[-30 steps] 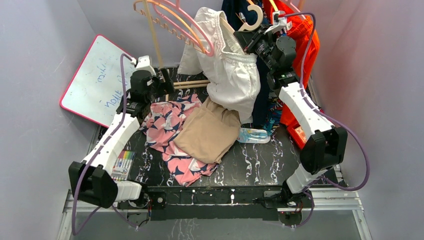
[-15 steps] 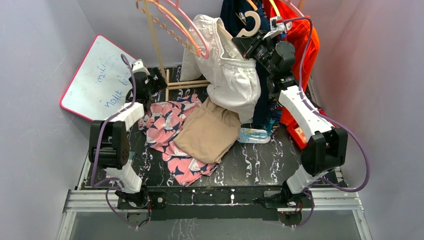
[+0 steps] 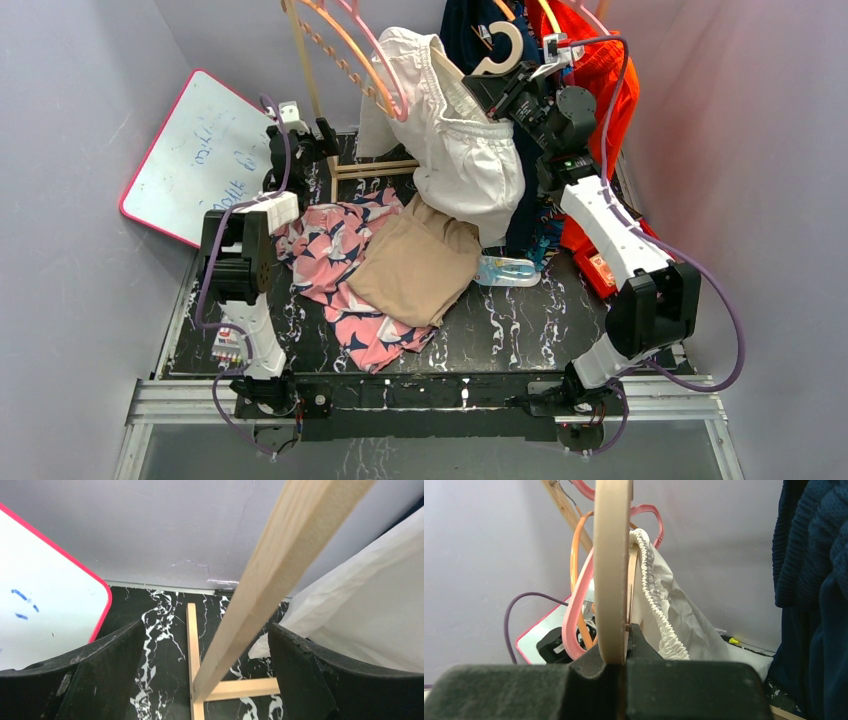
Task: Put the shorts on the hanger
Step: Place the hanger at the clothesline.
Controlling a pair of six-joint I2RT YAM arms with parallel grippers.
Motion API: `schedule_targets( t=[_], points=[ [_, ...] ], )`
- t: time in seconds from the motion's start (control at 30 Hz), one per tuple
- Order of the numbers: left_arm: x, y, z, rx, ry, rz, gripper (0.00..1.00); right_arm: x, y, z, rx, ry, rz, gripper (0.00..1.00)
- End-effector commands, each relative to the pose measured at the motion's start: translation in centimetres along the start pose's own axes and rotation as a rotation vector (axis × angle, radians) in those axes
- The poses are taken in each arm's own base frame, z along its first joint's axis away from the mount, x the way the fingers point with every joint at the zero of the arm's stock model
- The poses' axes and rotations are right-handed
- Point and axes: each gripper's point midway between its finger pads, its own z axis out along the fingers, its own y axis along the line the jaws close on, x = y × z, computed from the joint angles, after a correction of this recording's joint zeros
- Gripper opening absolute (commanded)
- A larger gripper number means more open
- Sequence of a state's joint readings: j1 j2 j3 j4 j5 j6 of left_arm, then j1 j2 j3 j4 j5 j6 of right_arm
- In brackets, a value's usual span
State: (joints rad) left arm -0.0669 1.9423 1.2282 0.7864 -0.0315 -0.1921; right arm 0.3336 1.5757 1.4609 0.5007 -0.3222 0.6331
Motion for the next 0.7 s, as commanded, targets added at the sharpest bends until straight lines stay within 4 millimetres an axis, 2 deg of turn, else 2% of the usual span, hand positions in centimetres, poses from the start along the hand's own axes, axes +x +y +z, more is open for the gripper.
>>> schedule_targets(
  t=[0.0, 0.2, 0.33, 0.4, 0.53, 0.67],
  points=[
    [-3.6, -0.5, 1.6, 0.051, -0.129, 0.044, 0.89, -6.1, 5.4, -1.3, -0.141, -0.159, -0.068, 0.0],
    [-3.8, -1.9, 2.0, 0.127, -0.156, 0.025, 0.78, -5.9, 5.4, -1.2, -0.146, -0.154, -0.06, 0.0],
    [-3.9, -3.2, 2.1, 0.198, -0.157, 0.038, 0.61, -6.0, 5.5, -1.4, -0.147, -0.156, -0.057, 0.0],
    [-3.9, -3.3, 2.2, 0.207, -0.156, 0.032, 0.55, -6.1, 5.5, -1.4, -0.145, -0.158, -0.056, 0.0],
    [-3.5, -3.3, 2.8, 0.206, -0.154, 0.031, 0.52, -6.2, 5.6, -1.4, -0.147, -0.159, -0.057, 0.0],
    [-3.2, -3.6, 2.7, 0.217, -0.147, 0.019, 0.38, -6.2, 5.6, -1.4, -0.145, -0.159, -0.057, 0.0]
  ],
)
